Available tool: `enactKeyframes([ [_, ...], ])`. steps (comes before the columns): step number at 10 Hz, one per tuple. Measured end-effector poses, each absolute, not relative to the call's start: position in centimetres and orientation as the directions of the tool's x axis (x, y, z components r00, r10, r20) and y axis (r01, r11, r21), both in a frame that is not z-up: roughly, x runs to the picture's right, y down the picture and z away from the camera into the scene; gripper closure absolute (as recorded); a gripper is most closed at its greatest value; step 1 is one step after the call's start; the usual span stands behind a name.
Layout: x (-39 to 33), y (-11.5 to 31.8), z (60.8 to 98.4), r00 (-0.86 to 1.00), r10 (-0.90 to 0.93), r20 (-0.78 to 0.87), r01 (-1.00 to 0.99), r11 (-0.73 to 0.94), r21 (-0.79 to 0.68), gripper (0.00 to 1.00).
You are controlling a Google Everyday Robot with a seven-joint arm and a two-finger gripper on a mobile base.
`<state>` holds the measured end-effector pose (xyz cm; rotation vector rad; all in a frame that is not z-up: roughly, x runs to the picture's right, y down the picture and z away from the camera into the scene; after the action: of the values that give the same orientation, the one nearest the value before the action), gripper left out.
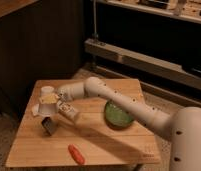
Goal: Place the ceramic cup over the eraser
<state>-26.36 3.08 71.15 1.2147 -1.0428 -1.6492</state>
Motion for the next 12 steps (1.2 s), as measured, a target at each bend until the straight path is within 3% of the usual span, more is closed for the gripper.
enactKeyframes([
  [12,-28.0,4.5,72.2,-0.23,-0.956,-0.183,0.179,-0.227,0.957,1.0],
])
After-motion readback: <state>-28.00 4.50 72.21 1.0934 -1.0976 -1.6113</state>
